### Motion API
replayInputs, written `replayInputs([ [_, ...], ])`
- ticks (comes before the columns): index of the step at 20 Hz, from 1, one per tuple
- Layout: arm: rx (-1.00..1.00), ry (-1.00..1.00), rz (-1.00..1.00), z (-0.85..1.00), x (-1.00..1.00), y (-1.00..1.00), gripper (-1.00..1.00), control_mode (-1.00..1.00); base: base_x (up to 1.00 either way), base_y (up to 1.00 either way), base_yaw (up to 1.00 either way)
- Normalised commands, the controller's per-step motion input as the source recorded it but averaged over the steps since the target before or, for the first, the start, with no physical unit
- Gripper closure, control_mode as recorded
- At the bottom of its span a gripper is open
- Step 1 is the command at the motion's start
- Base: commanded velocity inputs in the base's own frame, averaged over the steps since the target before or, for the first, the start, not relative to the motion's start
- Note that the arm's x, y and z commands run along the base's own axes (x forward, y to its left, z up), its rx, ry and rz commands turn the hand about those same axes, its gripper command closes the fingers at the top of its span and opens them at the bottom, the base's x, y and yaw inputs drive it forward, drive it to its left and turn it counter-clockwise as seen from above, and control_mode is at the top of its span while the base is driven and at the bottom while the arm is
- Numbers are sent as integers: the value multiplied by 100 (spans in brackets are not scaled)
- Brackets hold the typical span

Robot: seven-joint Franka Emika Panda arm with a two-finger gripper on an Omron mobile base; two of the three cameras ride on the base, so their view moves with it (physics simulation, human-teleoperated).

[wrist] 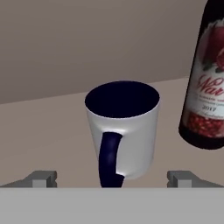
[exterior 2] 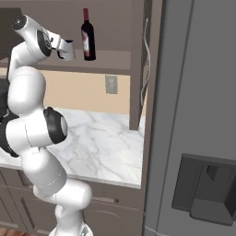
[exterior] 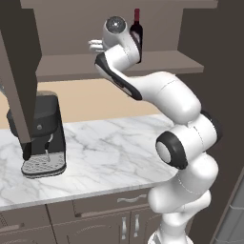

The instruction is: Open the cabinet directly in front. Then move the wine and the mug to the dining counter with the jar on it.

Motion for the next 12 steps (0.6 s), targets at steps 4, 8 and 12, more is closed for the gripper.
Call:
replayInputs([
  [4, 0, -5, 0, -10, 23, 0, -100, -100, 0, 0, 0],
  [8, 0, -3, 0, 0, 12, 0, -100, -100, 0, 0, 0],
  [12, 0, -3, 0, -1, 4, 0, -100, -100, 0, 0, 0],
])
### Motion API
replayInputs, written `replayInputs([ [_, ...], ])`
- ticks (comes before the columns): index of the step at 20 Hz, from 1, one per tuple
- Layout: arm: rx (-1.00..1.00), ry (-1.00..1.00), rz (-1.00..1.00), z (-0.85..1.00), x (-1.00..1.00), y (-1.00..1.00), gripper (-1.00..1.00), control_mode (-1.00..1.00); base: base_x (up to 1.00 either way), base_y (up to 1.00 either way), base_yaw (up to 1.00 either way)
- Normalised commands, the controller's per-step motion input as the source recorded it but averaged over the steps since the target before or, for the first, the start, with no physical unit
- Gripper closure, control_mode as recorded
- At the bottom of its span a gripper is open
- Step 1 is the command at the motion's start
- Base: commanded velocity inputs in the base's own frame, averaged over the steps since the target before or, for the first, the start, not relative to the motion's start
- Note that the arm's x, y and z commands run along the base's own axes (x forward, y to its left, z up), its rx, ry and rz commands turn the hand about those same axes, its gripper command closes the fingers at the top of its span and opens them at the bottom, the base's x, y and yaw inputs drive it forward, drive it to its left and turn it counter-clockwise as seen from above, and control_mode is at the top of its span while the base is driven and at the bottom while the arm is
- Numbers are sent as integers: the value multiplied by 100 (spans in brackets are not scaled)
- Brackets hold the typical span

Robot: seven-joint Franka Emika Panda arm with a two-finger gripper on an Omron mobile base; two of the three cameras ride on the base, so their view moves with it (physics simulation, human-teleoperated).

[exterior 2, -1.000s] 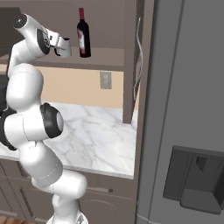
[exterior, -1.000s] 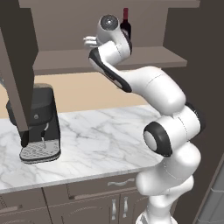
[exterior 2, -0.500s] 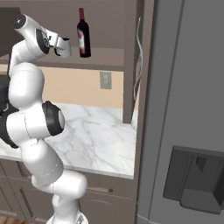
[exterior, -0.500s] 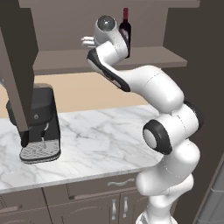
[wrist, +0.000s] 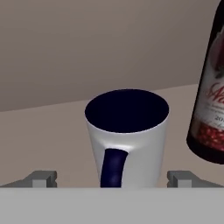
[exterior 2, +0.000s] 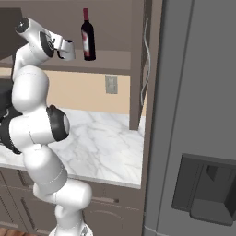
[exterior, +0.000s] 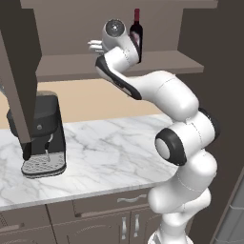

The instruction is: Open the cabinet directly in front. Then move the wine and the mug to the dining counter with the jar on it.

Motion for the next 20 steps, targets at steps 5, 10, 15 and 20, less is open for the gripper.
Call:
replayInputs([
  [5, 0, -5, 0, -7, 16, 0, -100, -100, 0, 0, 0],
  [10, 0, -3, 0, -14, 14, 0, -100, -100, 0, 0, 0],
  [15, 0, -1, 0, -4, 7, 1, 100, -100, 0, 0, 0],
  [20, 0, 0, 0, 0, 0, 0, 100, -100, 0, 0, 0],
])
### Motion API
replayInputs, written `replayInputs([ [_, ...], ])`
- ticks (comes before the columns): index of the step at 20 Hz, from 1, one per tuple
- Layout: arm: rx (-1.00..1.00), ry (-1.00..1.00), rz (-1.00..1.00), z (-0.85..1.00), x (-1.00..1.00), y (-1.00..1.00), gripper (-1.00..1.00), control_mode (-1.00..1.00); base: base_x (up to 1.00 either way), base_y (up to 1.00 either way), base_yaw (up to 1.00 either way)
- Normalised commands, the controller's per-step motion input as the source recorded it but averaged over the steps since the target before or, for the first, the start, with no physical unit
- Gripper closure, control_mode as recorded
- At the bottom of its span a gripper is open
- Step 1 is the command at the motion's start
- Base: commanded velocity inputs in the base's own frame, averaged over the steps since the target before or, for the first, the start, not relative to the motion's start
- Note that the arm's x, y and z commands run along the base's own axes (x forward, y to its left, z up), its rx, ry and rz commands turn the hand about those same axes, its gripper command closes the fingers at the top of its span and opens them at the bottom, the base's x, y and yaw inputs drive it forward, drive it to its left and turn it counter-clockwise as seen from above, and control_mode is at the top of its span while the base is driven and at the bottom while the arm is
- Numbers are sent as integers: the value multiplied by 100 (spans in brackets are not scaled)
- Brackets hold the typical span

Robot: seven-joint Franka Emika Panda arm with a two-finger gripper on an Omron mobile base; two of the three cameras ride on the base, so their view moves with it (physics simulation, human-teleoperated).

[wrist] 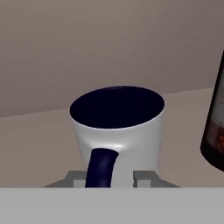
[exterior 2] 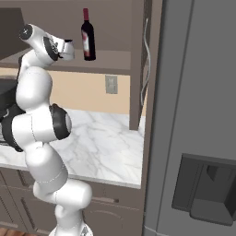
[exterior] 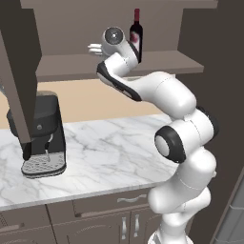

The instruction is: Open the cabinet directly in front. Then move the wine and the mug to the dining counter with the jar on it.

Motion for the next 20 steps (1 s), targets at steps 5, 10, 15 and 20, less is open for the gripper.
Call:
replayInputs([
  [5, 0, 0, 0, 0, -4, 0, 100, -100, 0, 0, 0],
  [10, 0, -5, 1, -4, -94, -18, 100, -100, 0, 0, 0],
  [15, 0, -13, 6, -28, -100, -53, 100, -100, 0, 0, 0],
  [20, 0, -11, 6, -27, -100, -63, 100, -100, 0, 0, 0],
])
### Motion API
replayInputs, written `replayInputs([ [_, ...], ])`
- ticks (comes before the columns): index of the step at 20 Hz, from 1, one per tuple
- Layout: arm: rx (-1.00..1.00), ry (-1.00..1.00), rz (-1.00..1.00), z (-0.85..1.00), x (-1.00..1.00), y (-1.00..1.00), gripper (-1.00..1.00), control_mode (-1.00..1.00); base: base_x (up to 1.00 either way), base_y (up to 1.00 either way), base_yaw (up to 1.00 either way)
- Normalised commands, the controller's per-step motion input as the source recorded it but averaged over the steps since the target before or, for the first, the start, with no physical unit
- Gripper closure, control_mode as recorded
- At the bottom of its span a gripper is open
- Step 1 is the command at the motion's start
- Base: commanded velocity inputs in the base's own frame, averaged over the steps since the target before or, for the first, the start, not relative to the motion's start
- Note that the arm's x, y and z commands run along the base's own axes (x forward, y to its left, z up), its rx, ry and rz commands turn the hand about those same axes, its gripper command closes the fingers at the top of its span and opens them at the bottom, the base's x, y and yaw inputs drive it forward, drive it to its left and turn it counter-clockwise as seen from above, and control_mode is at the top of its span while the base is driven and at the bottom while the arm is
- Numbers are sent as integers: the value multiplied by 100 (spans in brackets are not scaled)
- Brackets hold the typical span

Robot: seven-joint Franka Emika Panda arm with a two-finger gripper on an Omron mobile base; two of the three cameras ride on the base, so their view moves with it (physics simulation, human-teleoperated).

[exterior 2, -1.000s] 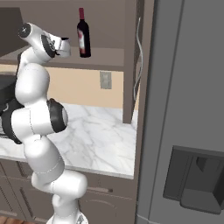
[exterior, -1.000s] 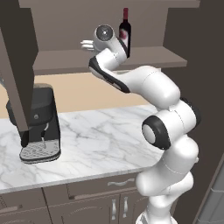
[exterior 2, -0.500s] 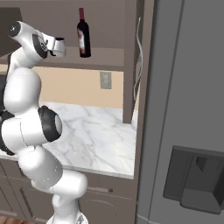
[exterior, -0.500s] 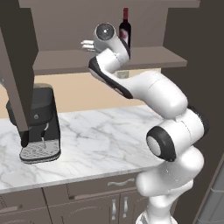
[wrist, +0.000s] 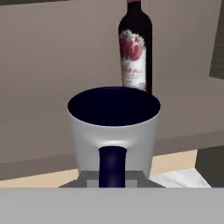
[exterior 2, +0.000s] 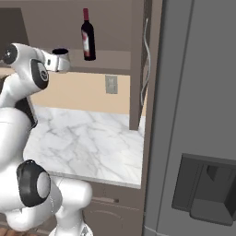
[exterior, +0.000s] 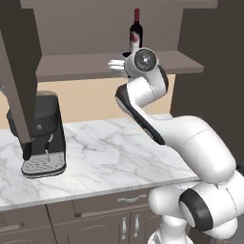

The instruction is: Open the cabinet directly in front. Then move the wine and the mug to the dining counter with the jar on it.

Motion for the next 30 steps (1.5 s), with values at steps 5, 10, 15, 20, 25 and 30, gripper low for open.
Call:
replayInputs([
  [5, 0, -43, 4, 0, -100, -24, 100, -100, 0, 0, 0],
  [10, 1, -13, 0, 1, -22, 0, 100, -100, 0, 0, 0],
  [15, 0, 0, 0, 0, -4, 0, 100, -100, 0, 0, 0],
  [20, 0, 0, 1, -5, -53, 0, 100, -100, 0, 0, 0],
  [25, 0, 0, 2, -9, -20, 0, 100, 100, -80, 1, 18],
  [30, 0, 0, 0, 0, 0, 0, 100, 100, -48, 0, 82],
])
